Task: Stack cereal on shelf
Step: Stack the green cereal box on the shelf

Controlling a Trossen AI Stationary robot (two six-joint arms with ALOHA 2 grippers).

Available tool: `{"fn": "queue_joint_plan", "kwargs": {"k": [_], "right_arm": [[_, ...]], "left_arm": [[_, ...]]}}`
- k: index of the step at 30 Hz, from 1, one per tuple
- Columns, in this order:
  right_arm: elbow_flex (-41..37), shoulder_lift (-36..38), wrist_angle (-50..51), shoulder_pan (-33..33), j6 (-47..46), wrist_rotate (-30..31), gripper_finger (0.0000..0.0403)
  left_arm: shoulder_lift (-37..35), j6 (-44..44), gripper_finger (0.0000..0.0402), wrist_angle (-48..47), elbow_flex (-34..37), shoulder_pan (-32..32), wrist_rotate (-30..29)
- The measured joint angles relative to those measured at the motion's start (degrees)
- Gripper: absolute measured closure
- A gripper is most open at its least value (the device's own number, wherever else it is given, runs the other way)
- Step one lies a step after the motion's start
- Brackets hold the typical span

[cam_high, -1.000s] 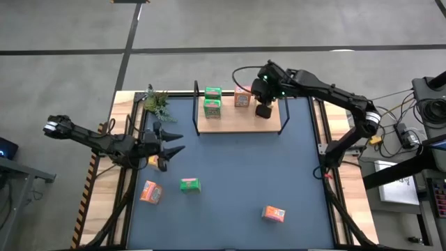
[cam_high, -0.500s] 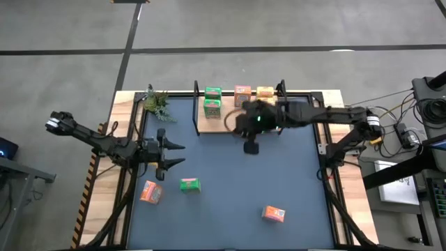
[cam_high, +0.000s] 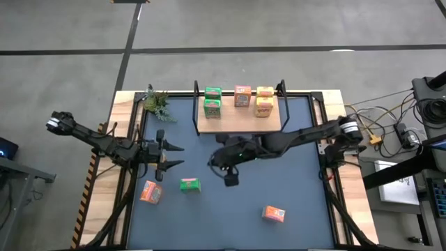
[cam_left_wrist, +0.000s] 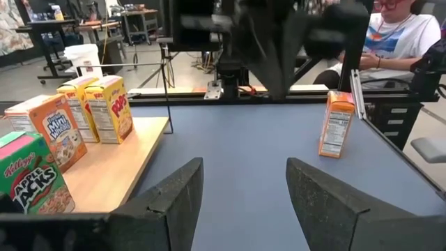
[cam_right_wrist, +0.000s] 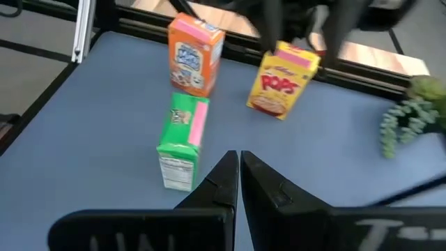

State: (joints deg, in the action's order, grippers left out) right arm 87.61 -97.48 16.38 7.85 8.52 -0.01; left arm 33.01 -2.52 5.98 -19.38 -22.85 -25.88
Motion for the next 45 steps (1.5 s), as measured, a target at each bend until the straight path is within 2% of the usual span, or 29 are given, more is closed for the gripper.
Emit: {"fn": "queue_joint_plan", "kwargs": {"k": [11, 15, 19, 25, 29, 33, 38, 42, 45], "right_arm": [[0.3, -8.1, -9.0, 1.0, -4.7, -0.3, 0.0393], [0.3, -9.7, -11.5, 1.7, -5.6, -0.5, 0.0379], [0.4, -9.4, -12.9, 1.9, -7.1, -0.4, 0.0333], [0.4, -9.5, -15.4, 2.4, -7.1, 0.0, 0.0228], [0.4, -11.3, -17.1, 2.8, -7.1, 0.0, 0.0163], [0.6, -13.7, -20.7, 2.7, -7.1, 0.2, 0.0114], [3.6, -19.3, -19.5, 2.8, -7.3, 0.0, 0.0080], [7.2, -22.2, -16.9, 2.8, -7.5, 0.0, 0.0074], [10.7, -24.3, -11.2, 2.7, -7.7, 0.0, 0.0077]], "left_arm": [[-0.1, -0.1, 0.0212, 0.0, 0.0, 0.0, 0.0], [-0.1, -0.1, 0.0212, 0.3, 0.0, 0.0, 0.0], [0.0, -0.1, 0.0212, 0.5, -0.2, 0.0, -0.1], [0.0, -0.1, 0.0212, 0.7, -0.2, 0.0, -0.1], [0.0, 0.0, 0.0212, 0.7, -0.2, 0.0, -0.1], [0.0, 0.0, 0.0212, 1.0, -0.2, 0.0, -0.1], [-0.1, 0.0, 0.0212, 1.0, -0.2, 0.0, -0.1], [-0.1, 0.1, 0.0212, 1.0, -0.2, 0.0, -0.1], [-0.1, 0.1, 0.0212, 1.0, -0.2, 0.0, -0.1]]}}
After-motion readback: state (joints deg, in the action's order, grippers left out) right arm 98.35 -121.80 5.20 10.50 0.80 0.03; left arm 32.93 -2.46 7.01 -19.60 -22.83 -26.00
